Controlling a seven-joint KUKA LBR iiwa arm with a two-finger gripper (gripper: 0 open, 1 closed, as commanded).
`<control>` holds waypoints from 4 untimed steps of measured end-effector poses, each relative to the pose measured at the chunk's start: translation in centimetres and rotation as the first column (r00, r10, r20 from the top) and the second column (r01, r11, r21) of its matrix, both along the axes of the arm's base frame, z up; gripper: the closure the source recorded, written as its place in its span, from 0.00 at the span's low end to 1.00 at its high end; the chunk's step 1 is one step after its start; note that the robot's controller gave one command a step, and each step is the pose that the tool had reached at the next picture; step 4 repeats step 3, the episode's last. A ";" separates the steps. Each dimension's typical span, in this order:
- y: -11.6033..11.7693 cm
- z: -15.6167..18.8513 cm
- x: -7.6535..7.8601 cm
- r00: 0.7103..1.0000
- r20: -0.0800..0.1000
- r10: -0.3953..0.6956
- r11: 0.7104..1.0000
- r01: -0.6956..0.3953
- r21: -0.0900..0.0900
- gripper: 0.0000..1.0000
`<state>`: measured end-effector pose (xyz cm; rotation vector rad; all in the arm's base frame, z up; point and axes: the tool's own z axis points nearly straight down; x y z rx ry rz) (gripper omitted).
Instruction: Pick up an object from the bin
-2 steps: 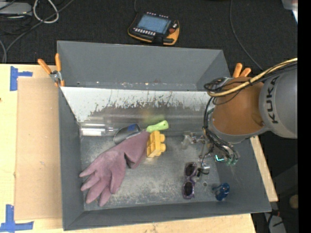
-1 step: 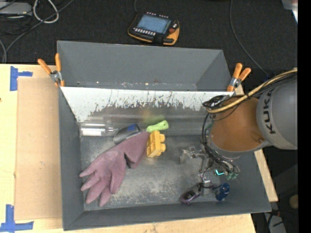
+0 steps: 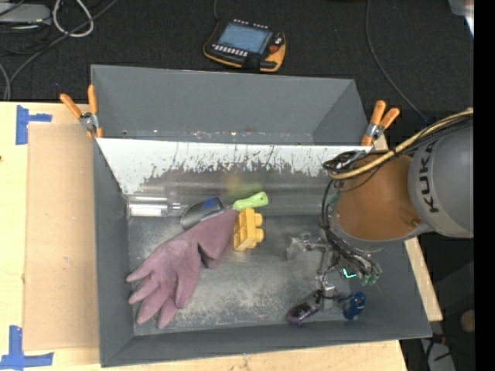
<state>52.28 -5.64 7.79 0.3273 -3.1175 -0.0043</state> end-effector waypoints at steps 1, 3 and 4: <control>0.3 2.8 -3.0 0.997 -0.005 -0.082 0.997 0.082 0.000 0.00; -1.8 -0.7 -4.5 0.988 0.011 -0.153 0.988 0.153 0.002 0.00; -1.8 -0.7 -4.5 0.988 0.011 -0.153 0.988 0.153 0.002 0.00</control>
Offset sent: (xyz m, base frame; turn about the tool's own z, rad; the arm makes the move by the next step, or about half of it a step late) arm 0.0000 0.0000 0.0000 0.0000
